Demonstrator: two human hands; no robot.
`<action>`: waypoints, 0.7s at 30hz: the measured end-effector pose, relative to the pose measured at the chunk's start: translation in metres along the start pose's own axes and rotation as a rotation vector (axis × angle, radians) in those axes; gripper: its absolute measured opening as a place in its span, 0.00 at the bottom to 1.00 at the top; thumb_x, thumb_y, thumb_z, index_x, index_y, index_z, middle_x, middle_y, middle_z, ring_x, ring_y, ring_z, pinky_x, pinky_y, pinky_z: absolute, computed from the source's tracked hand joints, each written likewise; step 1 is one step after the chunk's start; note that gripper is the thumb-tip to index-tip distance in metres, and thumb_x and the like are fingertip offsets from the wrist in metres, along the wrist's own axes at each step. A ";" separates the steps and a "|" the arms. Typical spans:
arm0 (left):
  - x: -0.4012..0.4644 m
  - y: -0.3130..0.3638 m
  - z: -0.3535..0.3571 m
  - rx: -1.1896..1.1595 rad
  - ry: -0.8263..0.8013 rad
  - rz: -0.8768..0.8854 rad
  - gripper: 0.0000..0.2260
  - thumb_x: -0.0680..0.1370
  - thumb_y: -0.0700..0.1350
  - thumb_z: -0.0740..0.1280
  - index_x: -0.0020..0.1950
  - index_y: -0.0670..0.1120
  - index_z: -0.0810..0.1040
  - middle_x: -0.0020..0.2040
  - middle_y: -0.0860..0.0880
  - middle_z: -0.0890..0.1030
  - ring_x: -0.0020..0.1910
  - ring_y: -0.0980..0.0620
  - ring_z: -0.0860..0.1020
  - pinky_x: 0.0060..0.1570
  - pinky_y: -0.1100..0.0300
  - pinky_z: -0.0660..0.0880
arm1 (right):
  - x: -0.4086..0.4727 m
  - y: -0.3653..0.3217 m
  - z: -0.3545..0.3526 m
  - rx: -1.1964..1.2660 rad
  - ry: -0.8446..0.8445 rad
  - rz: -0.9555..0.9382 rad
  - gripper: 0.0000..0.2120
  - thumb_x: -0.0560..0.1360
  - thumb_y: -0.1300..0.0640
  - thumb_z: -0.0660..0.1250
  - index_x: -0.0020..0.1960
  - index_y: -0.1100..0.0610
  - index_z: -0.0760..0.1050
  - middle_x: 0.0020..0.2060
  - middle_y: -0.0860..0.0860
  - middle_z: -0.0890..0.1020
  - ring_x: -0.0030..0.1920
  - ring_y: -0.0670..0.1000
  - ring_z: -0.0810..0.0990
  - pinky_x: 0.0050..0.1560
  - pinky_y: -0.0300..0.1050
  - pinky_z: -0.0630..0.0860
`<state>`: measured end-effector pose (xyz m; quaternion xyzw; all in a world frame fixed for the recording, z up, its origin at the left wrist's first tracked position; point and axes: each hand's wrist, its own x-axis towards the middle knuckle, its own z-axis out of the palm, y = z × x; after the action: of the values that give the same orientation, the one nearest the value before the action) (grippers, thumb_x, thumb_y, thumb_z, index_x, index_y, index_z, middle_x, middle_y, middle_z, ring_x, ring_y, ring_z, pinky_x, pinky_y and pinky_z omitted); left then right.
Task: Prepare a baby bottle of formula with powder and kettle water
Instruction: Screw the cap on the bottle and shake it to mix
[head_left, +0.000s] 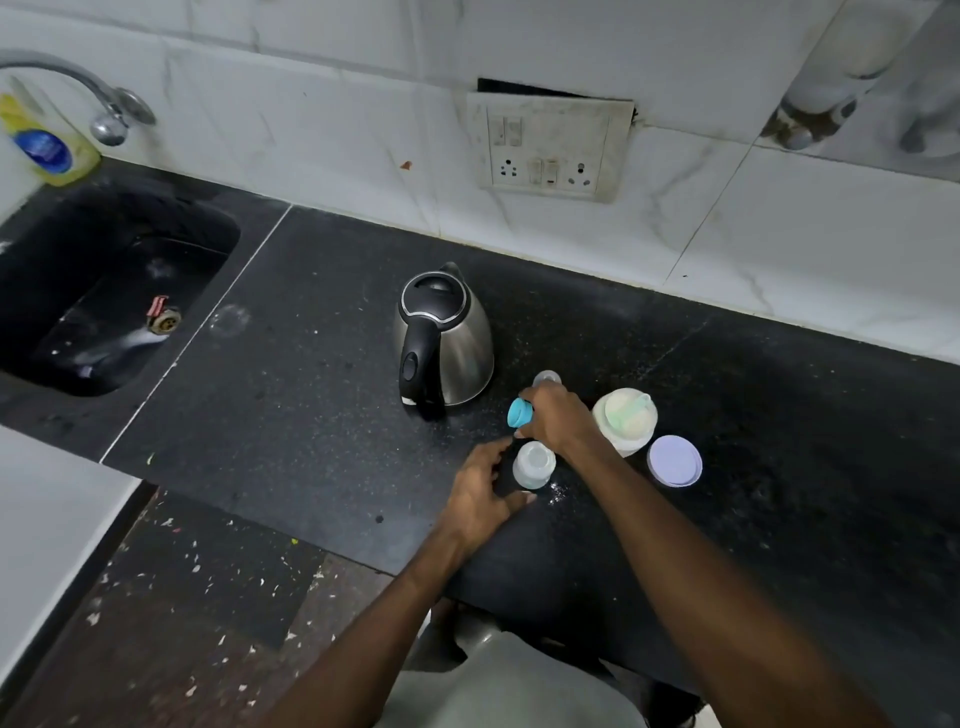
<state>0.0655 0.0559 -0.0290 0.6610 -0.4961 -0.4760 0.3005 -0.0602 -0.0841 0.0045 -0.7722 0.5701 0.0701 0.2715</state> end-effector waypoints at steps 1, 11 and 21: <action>0.001 0.002 0.002 -0.005 0.000 0.013 0.36 0.70 0.45 0.83 0.75 0.48 0.72 0.69 0.51 0.76 0.67 0.53 0.76 0.68 0.57 0.75 | 0.001 -0.001 0.001 -0.008 0.000 0.001 0.27 0.72 0.51 0.79 0.68 0.56 0.76 0.62 0.58 0.80 0.60 0.60 0.82 0.61 0.56 0.79; 0.014 0.005 0.013 0.013 0.027 0.067 0.36 0.68 0.48 0.84 0.74 0.46 0.76 0.68 0.49 0.80 0.66 0.53 0.80 0.68 0.54 0.77 | -0.011 -0.002 -0.027 0.165 0.300 -0.092 0.26 0.68 0.46 0.80 0.61 0.54 0.74 0.58 0.51 0.79 0.58 0.54 0.79 0.54 0.50 0.76; 0.028 -0.005 0.020 0.015 0.019 0.104 0.29 0.71 0.45 0.80 0.71 0.48 0.78 0.66 0.50 0.82 0.65 0.53 0.81 0.68 0.48 0.77 | -0.077 0.018 -0.059 0.562 0.328 -0.150 0.27 0.67 0.50 0.83 0.60 0.51 0.73 0.51 0.47 0.84 0.51 0.45 0.82 0.53 0.40 0.81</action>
<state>0.0506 0.0328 -0.0495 0.6410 -0.5305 -0.4497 0.3248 -0.1151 -0.0530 0.0803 -0.7080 0.5448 -0.2350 0.3829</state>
